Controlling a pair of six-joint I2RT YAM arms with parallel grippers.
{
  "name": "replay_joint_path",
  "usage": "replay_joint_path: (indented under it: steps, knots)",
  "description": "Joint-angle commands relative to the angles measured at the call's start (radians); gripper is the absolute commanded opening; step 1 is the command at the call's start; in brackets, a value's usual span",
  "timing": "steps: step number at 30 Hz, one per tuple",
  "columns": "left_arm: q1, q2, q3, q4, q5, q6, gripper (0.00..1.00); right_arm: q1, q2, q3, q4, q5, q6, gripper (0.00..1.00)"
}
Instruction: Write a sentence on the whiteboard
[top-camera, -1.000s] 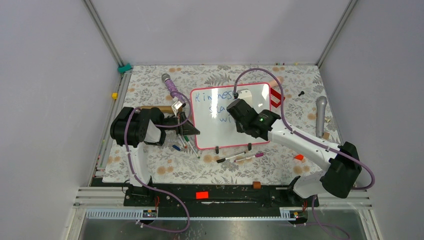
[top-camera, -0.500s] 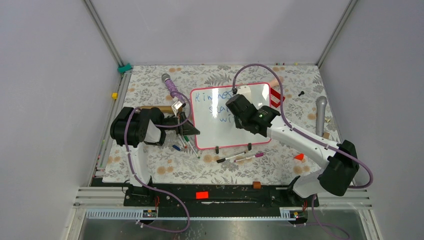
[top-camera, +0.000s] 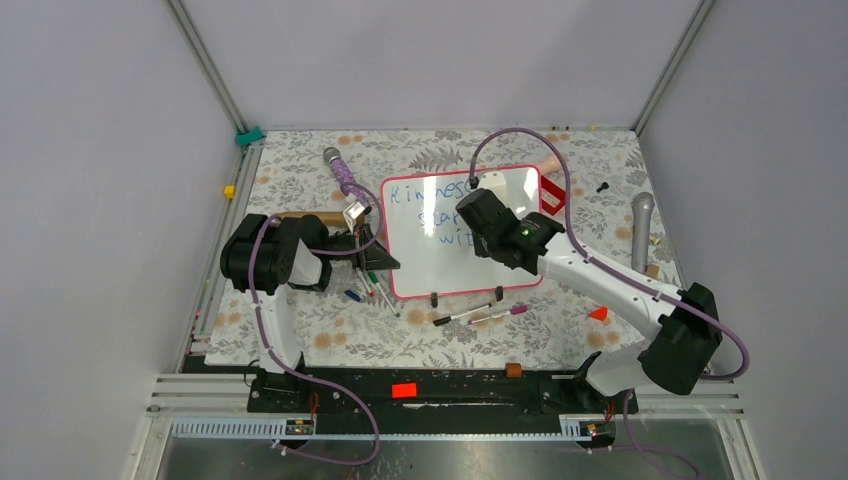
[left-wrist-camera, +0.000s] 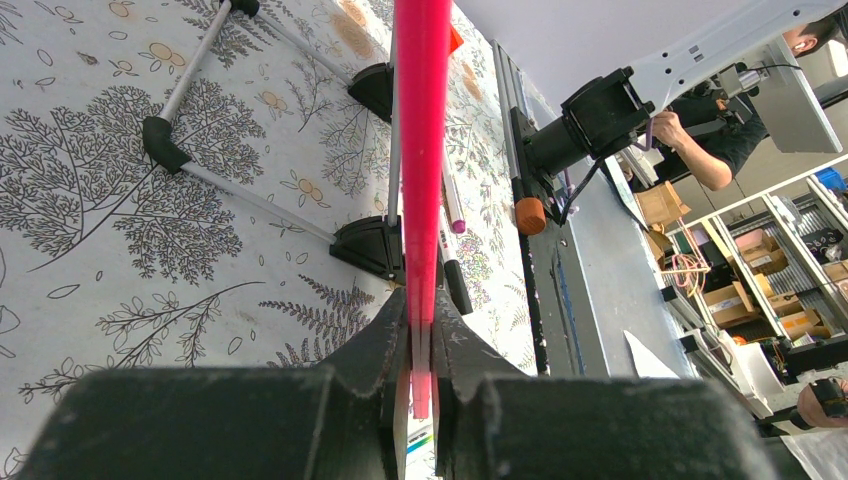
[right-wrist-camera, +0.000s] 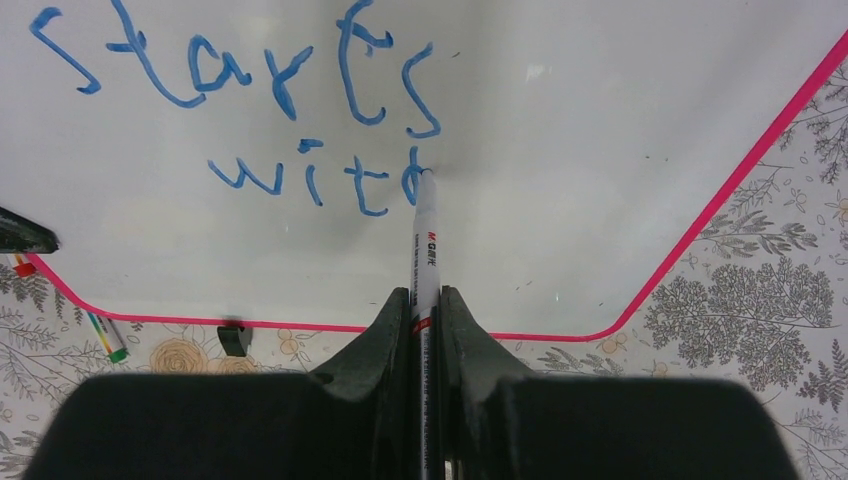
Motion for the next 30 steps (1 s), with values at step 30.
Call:
replay_joint_path:
  steps: [30]
  knots:
    - [-0.001, -0.005, -0.004, 0.037, 0.014, 0.019, 0.0, -0.025, -0.166, -0.035, -0.003, 0.069, 0.001, 0.0]
